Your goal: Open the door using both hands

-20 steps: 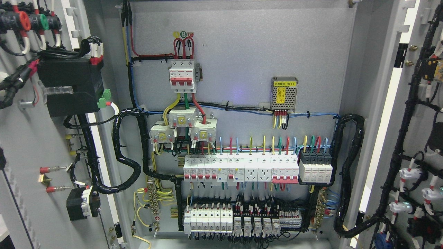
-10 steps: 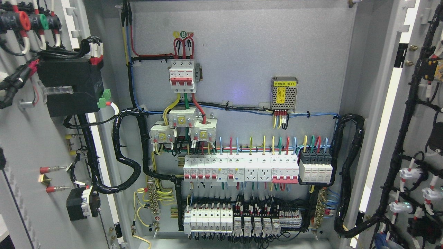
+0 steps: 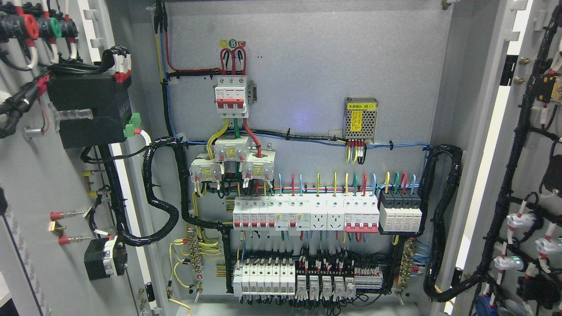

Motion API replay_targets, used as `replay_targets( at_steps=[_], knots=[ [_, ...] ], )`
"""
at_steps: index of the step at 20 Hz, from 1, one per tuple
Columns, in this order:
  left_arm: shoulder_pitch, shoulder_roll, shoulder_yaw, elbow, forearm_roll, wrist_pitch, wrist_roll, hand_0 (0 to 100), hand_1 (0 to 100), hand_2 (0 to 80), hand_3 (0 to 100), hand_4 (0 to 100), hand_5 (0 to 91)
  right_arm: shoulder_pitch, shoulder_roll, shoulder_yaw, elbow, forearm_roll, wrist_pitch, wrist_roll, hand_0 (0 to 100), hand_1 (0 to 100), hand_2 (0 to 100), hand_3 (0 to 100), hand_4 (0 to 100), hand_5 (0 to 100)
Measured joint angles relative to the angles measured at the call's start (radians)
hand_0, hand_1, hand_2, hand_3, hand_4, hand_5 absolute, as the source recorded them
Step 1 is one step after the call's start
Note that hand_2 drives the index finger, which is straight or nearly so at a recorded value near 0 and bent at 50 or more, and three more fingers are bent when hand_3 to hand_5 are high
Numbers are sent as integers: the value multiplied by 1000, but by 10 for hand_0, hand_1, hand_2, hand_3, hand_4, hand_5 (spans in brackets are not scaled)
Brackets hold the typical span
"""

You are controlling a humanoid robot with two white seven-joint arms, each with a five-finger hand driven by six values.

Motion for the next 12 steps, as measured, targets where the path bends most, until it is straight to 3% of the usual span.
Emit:
replay_targets(
  at_steps=[12],
  knots=[
    [25, 59, 103, 2, 131, 0, 0, 0, 0, 0, 0, 0, 0, 44, -1, -62, 12, -50, 2, 0, 383, 0, 0, 0, 0, 0]
  ],
)
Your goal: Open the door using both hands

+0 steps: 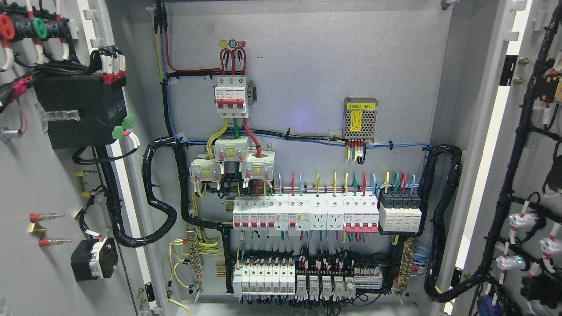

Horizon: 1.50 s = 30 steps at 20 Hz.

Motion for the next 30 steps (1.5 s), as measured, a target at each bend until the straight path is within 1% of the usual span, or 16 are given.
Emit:
replay_targets(
  at_steps=[8, 16, 21, 30],
  knots=[
    [11, 68, 88, 34, 108, 0, -3, 0, 0, 0, 0, 0, 0, 15, 1, -37, 19, -15, 0, 0, 383, 0, 0, 0, 0, 0],
    [-16, 147, 168, 108, 202, 0, -3, 0, 0, 0, 0, 0, 0, 32, 0, -78, 43, -47, 0, 0, 383, 0, 0, 0, 0, 0],
    [-52, 184, 212, 163, 232, 0, -4, 0, 0, 0, 0, 0, 0, 39, 0, -94, 53, -54, 0, -4, 383, 0, 0, 0, 0, 0],
    [-140, 236, 273, 268, 256, 0, -5, 0, 0, 0, 0, 0, 0, 64, 1, -122, 63, -69, -4, 1, 383, 0, 0, 0, 0, 0]
  ],
)
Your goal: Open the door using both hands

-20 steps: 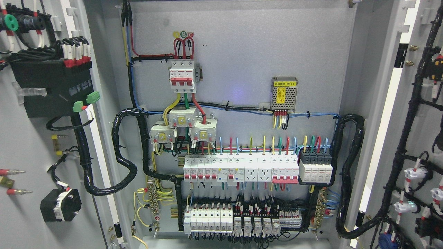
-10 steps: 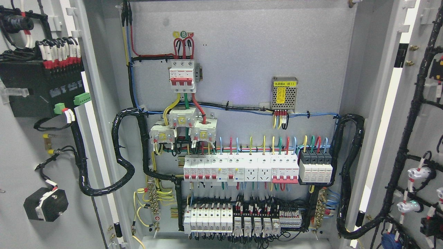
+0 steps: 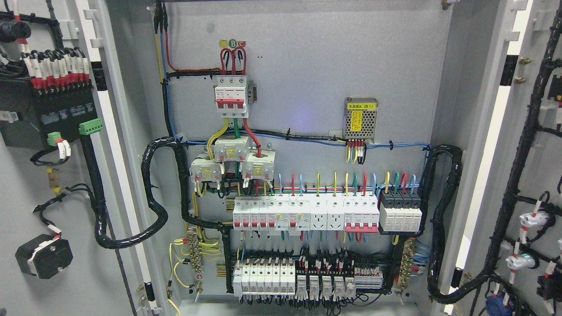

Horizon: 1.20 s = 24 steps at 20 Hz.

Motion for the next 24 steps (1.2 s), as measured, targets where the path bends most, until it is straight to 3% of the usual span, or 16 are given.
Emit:
replay_targets(
  at_steps=[9, 15, 24],
  knots=[
    [-104, 33, 47, 105, 4, -4, -4, 0, 0, 0, 0, 0, 0, 31, 2, -35, 12, -22, 0, 1, 383, 0, 0, 0, 0, 0],
    [-165, 57, 76, 178, 5, 131, 0, 0, 0, 0, 0, 0, 0, 47, 3, -57, 21, -35, 0, 1, 383, 0, 0, 0, 0, 0],
    [-202, 87, 97, 286, 3, 166, 3, 0, 0, 0, 0, 0, 0, 63, 5, -81, 36, -42, -3, 1, 383, 0, 0, 0, 0, 0]
  ],
)
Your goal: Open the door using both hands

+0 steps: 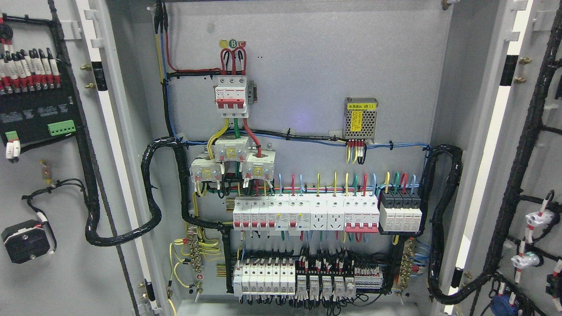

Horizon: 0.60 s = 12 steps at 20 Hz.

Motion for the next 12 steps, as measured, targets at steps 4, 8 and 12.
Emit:
replay_targets(
  at_steps=[4, 8, 12],
  knots=[
    [-26, 12, 5, 41, -1, 26, -3, 0, 0, 0, 0, 0, 0, 4, 1, -7, 7, -2, 0, 0, 383, 0, 0, 0, 0, 0],
    [-43, 20, 8, 72, -2, 35, -7, 0, 0, 0, 0, 0, 0, 6, 2, -15, 17, -9, 0, 0, 383, 0, 0, 0, 0, 0],
    [-52, 25, 8, 94, 1, 37, -9, 0, 0, 0, 0, 0, 0, 10, 2, -24, 28, -44, 0, 0, 383, 0, 0, 0, 0, 0]
  ],
)
